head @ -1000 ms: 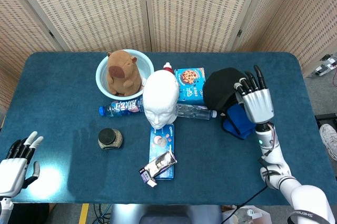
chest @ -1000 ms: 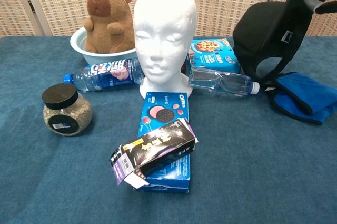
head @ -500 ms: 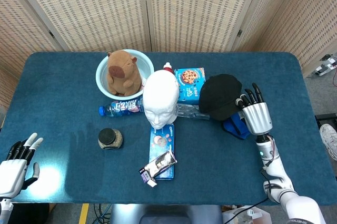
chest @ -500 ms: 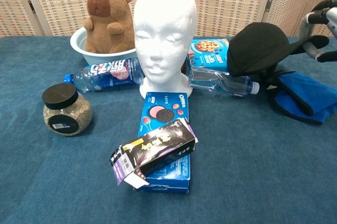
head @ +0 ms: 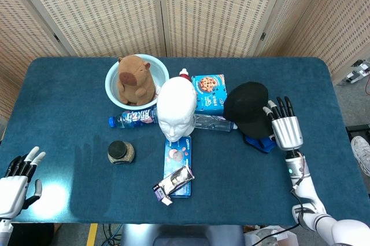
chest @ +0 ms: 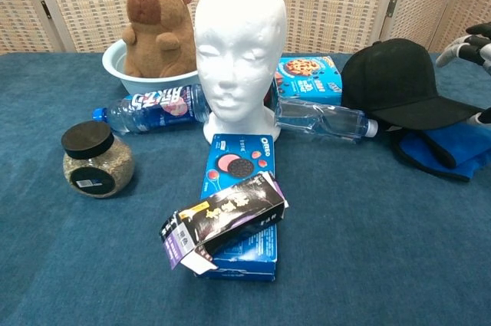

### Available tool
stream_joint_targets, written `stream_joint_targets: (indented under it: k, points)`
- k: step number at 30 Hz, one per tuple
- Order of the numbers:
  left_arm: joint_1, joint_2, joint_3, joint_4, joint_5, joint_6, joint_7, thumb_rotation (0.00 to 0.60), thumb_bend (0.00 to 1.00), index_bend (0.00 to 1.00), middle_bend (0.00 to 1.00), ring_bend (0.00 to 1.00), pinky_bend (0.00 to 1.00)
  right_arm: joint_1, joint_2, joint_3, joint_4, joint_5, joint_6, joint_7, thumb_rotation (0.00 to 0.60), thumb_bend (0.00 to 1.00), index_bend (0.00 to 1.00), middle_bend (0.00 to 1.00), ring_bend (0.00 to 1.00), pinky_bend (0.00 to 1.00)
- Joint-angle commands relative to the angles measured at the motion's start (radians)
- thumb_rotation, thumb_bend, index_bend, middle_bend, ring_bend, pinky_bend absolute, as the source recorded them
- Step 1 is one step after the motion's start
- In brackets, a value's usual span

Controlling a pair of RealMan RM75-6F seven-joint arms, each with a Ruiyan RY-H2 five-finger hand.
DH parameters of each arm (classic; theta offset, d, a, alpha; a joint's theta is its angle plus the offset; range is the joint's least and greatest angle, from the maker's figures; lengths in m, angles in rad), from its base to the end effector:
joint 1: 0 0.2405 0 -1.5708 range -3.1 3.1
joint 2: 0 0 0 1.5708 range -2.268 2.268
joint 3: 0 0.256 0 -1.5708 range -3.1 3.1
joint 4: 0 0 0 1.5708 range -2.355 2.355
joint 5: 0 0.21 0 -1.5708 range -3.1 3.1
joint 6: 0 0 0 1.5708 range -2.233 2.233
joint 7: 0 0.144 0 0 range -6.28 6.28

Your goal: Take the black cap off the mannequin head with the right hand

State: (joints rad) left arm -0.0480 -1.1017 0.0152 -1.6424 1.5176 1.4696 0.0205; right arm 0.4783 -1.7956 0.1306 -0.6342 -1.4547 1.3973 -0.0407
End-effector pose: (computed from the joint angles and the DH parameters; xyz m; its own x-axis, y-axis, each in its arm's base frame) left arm -0.3162 0.1550 0.1502 0.4034 0.0978 0.9098 0.9138 0.0080 -0.4060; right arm -0.3008 -0.3318 0.0353 0.6272 0.2117 0.7495 -0.7393 -0.1410 0.6585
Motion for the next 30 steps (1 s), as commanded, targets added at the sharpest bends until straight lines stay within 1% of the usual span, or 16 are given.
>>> stream_joint_targets:
  k: [1, 4, 10, 14, 16, 22, 25, 30]
  points:
    - [0.001, 0.001, 0.001, 0.0, 0.0, 0.0, 0.0, 0.6, 0.62, 0.1, 0.0, 0.0, 0.0, -0.04, 0.088, 0.001, -0.148, 0.027, -0.026, -0.095, 0.6, 0.0, 0.2, 0.14, 0.01, 0.04]
    - [0.001, 0.001, 0.001, -0.001, 0.002, 0.002, -0.001, 0.6, 0.62, 0.1, 0.0, 0.0, 0.0, -0.063, 0.143, -0.013, -0.245, 0.021, -0.02, -0.136, 0.6, 0.0, 0.15, 0.12, 0.0, 0.03]
    - [0.001, 0.002, 0.001, -0.004, 0.005, 0.003, 0.002, 0.6, 0.62, 0.1, 0.0, 0.0, 0.0, -0.106, 0.246, -0.053, -0.413, -0.002, -0.008, -0.18, 0.6, 0.0, 0.11, 0.09, 0.0, 0.03]
    - [-0.001, 0.004, 0.002, -0.009, 0.011, 0.001, 0.006, 0.6, 0.62, 0.1, 0.0, 0.0, 0.0, -0.13, 0.331, -0.091, -0.528, -0.008, -0.042, -0.225, 0.6, 0.0, 0.02, 0.04, 0.0, 0.01]
    - [-0.003, 0.004, 0.002, -0.012, 0.015, 0.001, 0.009, 0.6, 0.62, 0.1, 0.0, 0.0, 0.0, -0.139, 0.37, -0.108, -0.58, -0.012, -0.058, -0.239, 0.6, 0.0, 0.0, 0.02, 0.0, 0.0]
    - [-0.004, 0.006, 0.003, -0.02, 0.016, -0.001, 0.018, 0.6, 0.62, 0.1, 0.0, 0.0, 0.0, -0.153, 0.43, -0.132, -0.659, -0.002, -0.097, -0.281, 0.6, 0.0, 0.0, 0.0, 0.0, 0.0]
    - [-0.005, 0.009, 0.003, -0.029, 0.018, 0.0, 0.026, 0.6, 0.62, 0.1, 0.0, 0.0, 0.0, -0.158, 0.473, -0.147, -0.717, 0.008, -0.132, -0.32, 0.6, 0.0, 0.0, 0.0, 0.0, 0.0]
    - [-0.003, 0.008, 0.003, -0.032, 0.021, 0.005, 0.031, 0.6, 0.62, 0.1, 0.0, 0.0, 0.0, -0.163, 0.488, -0.156, -0.745, 0.012, -0.155, -0.34, 0.6, 0.0, 0.0, 0.0, 0.0, 0.0]
